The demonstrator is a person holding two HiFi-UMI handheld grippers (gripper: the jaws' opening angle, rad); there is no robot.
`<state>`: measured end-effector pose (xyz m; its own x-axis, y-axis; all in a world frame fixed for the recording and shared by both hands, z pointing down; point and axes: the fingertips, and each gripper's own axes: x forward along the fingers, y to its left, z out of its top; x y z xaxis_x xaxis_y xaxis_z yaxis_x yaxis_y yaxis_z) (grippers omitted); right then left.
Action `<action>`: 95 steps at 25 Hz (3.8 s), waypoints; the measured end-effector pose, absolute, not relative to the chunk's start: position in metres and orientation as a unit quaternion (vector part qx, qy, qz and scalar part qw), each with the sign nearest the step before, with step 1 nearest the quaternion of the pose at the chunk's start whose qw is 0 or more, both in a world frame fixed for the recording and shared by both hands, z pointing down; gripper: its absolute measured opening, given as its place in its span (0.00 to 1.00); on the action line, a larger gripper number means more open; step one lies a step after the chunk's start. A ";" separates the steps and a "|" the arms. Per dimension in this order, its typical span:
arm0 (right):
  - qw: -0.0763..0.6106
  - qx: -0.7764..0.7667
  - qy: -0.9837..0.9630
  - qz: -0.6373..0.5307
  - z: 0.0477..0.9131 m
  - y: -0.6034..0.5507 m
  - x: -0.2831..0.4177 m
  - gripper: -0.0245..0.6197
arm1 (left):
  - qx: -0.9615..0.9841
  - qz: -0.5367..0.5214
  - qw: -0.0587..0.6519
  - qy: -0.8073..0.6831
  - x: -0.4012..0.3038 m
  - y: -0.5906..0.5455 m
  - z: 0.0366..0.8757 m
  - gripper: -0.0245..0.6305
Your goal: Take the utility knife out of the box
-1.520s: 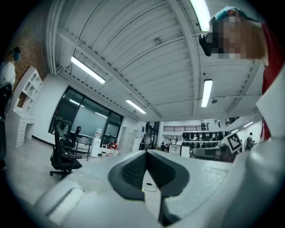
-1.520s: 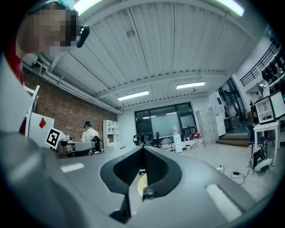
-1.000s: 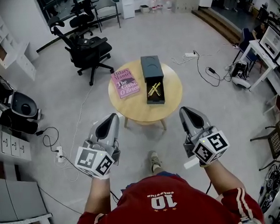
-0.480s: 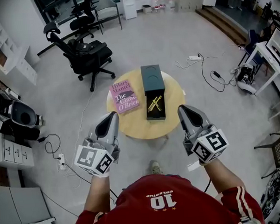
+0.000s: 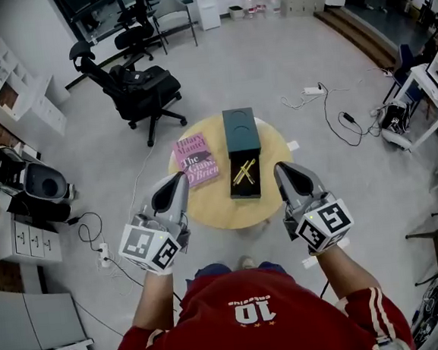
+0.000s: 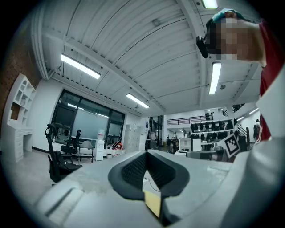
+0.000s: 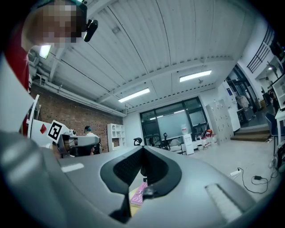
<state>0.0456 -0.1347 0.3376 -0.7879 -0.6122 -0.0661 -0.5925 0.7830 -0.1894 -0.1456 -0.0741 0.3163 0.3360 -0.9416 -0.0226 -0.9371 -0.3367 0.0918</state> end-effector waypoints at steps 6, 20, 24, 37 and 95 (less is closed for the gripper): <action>0.059 -0.319 0.942 -0.083 0.347 -0.146 0.039 0.04 | 0.819 -0.031 0.036 -0.571 -0.154 -0.088 0.327 0.04; -0.007 -0.310 0.948 -0.075 0.389 -0.172 0.023 0.17 | 0.842 -0.031 0.058 -0.535 -0.154 -0.135 0.348 0.04; -0.024 -0.304 0.949 -0.087 0.411 -0.183 0.016 0.22 | 0.848 -0.032 0.066 -0.525 -0.153 -0.145 0.354 0.04; -0.160 -0.295 0.931 -0.145 0.554 -0.214 -0.007 0.22 | 0.867 -0.029 0.069 -0.493 -0.160 -0.168 0.364 0.04; -0.460 -0.296 0.814 -0.194 0.785 -0.288 -0.051 0.12 | 0.881 0.053 0.152 -0.446 -0.173 -0.247 0.491 0.04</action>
